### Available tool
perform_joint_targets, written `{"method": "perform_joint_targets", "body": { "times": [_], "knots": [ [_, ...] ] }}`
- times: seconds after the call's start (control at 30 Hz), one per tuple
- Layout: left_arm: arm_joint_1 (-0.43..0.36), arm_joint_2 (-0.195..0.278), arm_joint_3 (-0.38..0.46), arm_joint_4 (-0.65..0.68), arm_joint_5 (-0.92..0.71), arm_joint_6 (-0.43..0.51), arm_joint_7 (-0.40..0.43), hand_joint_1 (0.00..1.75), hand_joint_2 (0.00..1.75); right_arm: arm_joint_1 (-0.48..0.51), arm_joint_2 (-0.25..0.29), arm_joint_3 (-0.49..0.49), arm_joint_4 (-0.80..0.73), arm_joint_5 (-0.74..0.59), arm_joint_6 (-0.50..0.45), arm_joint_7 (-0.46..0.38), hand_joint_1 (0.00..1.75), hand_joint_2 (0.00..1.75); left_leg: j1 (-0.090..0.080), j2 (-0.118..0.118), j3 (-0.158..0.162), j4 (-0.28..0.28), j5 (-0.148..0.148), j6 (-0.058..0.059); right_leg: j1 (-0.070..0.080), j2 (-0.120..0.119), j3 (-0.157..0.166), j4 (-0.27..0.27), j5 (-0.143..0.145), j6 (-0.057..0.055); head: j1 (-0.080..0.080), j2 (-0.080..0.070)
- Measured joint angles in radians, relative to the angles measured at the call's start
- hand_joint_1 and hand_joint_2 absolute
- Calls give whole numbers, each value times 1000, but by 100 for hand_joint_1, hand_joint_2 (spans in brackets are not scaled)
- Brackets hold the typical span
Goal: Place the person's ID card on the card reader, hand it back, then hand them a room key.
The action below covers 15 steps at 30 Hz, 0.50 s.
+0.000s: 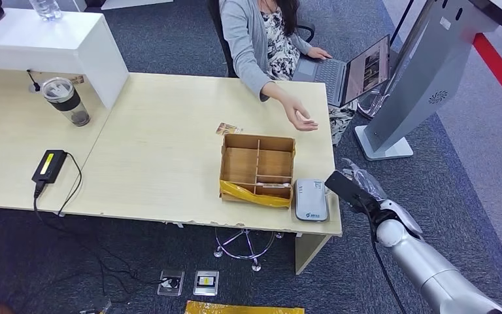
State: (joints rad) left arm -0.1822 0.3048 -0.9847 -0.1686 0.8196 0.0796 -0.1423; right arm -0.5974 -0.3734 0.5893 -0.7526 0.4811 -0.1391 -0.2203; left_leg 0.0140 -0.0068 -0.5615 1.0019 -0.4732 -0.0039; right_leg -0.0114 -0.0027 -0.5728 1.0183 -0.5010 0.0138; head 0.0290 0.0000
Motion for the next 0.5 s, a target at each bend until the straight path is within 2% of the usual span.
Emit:
{"method": "perform_joint_targets", "body": {
  "times": [0.5],
  "knots": [
    [0,0,0,0,-6,-5,0,0,0,75,1,-5,-47,8,9,31,175,175,0,1,0,0,0,0,0,0,0,0,0,0,0,0]
  ]
}}
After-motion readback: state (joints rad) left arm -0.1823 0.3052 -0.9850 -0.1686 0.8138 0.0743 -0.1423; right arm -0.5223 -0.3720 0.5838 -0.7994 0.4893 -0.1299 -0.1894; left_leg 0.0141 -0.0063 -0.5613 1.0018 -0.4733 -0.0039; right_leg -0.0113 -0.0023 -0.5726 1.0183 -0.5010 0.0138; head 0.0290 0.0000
